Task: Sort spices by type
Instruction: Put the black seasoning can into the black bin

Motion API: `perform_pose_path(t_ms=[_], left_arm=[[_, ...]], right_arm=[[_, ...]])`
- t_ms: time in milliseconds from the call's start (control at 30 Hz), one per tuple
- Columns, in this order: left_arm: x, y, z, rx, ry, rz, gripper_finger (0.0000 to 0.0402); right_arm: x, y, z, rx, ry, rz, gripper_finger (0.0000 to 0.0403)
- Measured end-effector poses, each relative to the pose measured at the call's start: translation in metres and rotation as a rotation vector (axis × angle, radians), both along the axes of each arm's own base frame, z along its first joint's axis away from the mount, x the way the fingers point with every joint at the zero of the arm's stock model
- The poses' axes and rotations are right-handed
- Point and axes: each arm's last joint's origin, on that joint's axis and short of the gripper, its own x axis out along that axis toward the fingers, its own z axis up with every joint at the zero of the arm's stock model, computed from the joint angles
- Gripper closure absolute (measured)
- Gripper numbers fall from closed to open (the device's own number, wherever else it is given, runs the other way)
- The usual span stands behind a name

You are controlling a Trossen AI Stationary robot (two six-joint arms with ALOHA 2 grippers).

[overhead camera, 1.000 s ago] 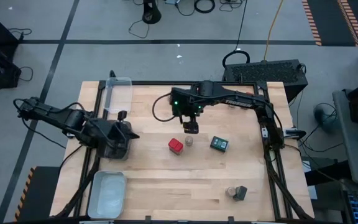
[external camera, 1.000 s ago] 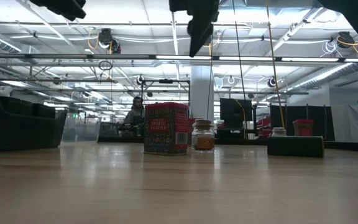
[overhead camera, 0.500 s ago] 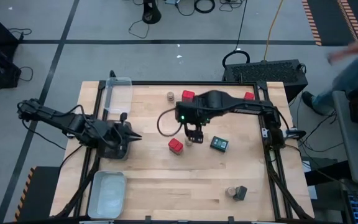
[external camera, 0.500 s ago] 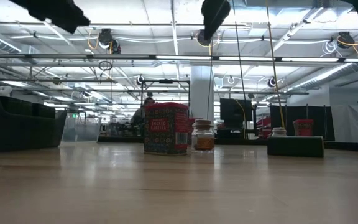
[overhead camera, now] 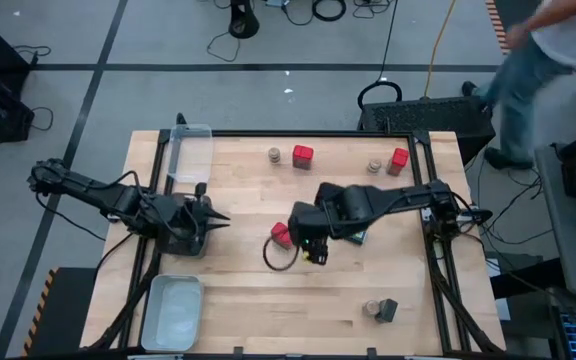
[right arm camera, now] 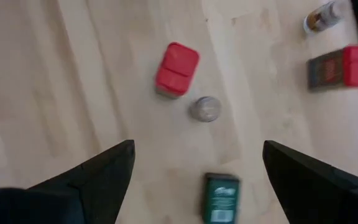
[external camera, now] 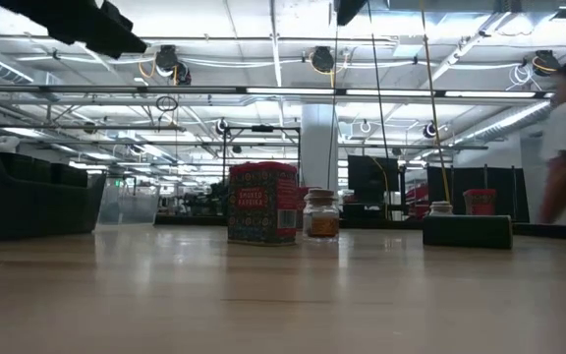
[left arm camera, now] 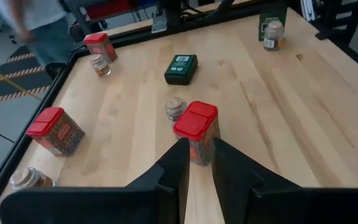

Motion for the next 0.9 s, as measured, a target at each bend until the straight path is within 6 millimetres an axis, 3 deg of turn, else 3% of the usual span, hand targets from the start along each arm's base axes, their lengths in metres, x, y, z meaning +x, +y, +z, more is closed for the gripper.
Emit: perform_pose_path(t_ms=[500, 900], left_arm=[[0.001, -0.002, -0.003, 0.039, -0.023, -0.076, 0.0329], [0.001, -0.003, -0.003, 0.06, -0.018, -0.125, 0.0329]], right_arm=[[-0.026, 0.075, -0.001, 0.206, -0.108, -0.397, 0.0065], [-0.031, 0.126, -0.031, 0.321, -0.036, -0.63, 0.0065]])
